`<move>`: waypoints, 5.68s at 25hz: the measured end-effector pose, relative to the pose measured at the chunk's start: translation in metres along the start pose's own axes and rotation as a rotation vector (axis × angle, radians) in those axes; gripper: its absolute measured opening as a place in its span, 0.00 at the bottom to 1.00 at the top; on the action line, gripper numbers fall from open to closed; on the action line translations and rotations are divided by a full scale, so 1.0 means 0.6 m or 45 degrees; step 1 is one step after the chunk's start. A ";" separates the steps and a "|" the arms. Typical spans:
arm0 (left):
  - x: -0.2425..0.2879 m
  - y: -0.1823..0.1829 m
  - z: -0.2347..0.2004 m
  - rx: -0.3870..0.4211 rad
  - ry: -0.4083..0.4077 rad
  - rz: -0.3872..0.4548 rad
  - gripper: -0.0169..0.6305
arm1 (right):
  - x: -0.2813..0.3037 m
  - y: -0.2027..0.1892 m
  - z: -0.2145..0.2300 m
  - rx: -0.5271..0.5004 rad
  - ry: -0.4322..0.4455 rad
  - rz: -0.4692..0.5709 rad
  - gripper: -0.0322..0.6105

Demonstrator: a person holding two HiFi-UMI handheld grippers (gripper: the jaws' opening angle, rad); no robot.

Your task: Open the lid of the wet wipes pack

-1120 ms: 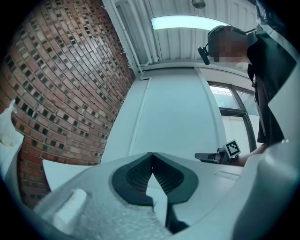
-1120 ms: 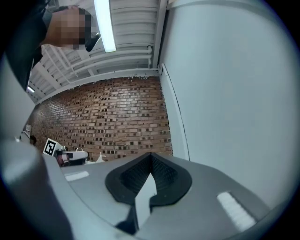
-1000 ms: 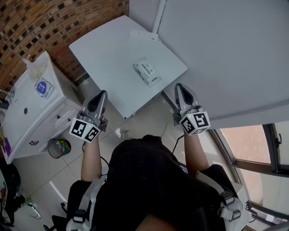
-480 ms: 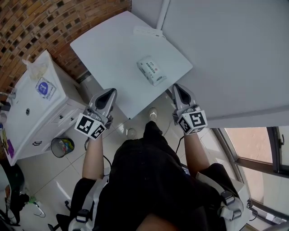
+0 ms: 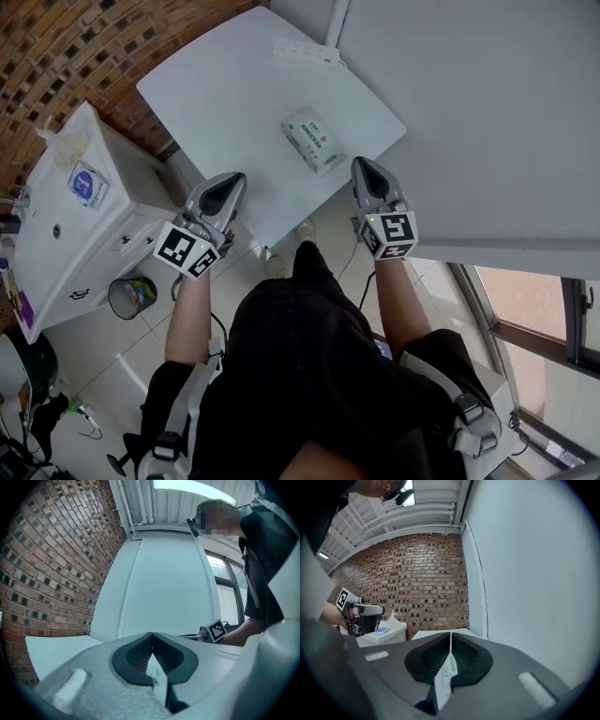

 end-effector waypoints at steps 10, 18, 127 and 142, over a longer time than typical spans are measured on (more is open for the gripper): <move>0.076 -0.017 -0.014 0.035 -0.025 -0.115 0.03 | 0.103 -0.085 0.042 -0.030 0.112 -0.264 0.45; 0.119 -0.059 -0.026 -0.001 -0.044 -0.204 0.03 | 0.175 -0.170 0.055 0.029 0.219 -0.456 0.85; 0.409 -0.292 0.026 1.428 -1.384 -0.984 0.25 | 0.243 -0.280 0.058 0.037 0.359 -0.828 0.86; 0.403 -0.275 0.016 1.199 -1.284 -0.847 0.18 | 0.242 -0.281 0.060 0.040 0.359 -0.820 0.86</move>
Point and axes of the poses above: the fingertips, and each gripper's own axes: x forward along the fingers, z to its right, y out of its top, the point moved 6 cm from there along -x, backward along the fingers, and after that the axes turned 14 degrees about y, right-handed, at the moved point
